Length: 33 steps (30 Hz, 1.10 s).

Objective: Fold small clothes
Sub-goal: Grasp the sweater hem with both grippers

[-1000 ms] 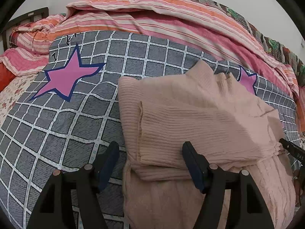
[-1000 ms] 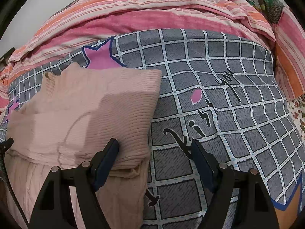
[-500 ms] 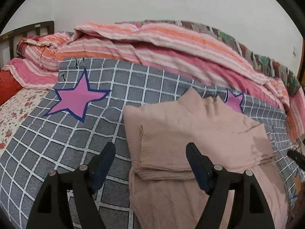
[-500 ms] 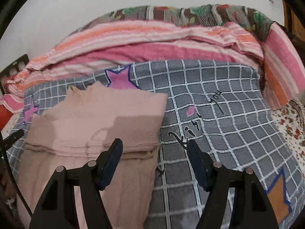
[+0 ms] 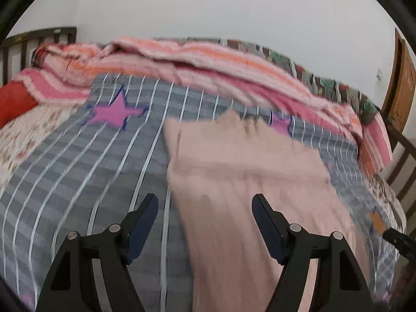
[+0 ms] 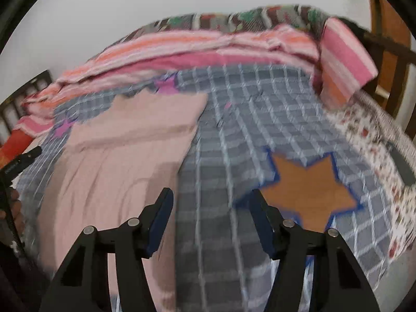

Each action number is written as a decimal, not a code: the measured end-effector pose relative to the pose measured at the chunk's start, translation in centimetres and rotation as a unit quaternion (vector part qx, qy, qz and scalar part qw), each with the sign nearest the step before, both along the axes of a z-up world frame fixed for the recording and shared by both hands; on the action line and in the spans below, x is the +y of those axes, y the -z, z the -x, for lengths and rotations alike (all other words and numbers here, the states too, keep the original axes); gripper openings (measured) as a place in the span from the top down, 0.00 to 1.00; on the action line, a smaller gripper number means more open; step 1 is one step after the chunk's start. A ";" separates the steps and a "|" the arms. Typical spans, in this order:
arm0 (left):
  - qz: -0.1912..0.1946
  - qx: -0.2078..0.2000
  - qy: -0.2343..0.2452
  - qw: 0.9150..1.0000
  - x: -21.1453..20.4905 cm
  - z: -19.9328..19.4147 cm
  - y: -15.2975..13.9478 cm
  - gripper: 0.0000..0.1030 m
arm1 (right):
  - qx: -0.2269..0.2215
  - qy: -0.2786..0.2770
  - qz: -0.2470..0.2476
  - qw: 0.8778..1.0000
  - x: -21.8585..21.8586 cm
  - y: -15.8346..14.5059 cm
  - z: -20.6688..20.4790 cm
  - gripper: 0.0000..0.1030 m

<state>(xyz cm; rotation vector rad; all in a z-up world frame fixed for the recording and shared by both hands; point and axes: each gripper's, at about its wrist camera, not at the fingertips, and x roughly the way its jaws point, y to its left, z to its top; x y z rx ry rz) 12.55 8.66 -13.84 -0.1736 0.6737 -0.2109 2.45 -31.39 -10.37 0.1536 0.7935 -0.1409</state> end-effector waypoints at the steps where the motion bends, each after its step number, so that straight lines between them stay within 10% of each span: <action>1: -0.002 0.011 0.002 1.000 0.2 1.1 0.6 0.31 | 0.003 -0.003 -0.005 1.000 0.3 0.4 0.6 0.46; 8: 0.008 0.072 0.012 0.997 1.4 8.9 4.9 0.42 | 0.018 -0.036 -0.027 0.999 3.3 3.5 4.3 0.64; 15: 0.031 0.094 0.024 0.995 0.9 8.8 6.0 0.45 | 0.046 -0.055 -0.011 0.997 5.0 5.7 4.7 0.64; 20: 0.045 0.110 0.022 0.993 0.3 7.3 6.9 0.62 | 0.058 -0.051 -0.012 0.997 5.3 6.7 3.5 0.81; 23: 0.058 0.110 0.024 0.992 0.1 7.0 6.6 0.91 | 0.045 -0.059 -0.013 0.997 5.7 6.4 3.3 0.94; 33: 0.105 0.118 0.029 0.987 3.2 7.8 6.1 0.91 | 0.047 -0.047 -0.052 0.996 3.4 6.8 3.9 0.94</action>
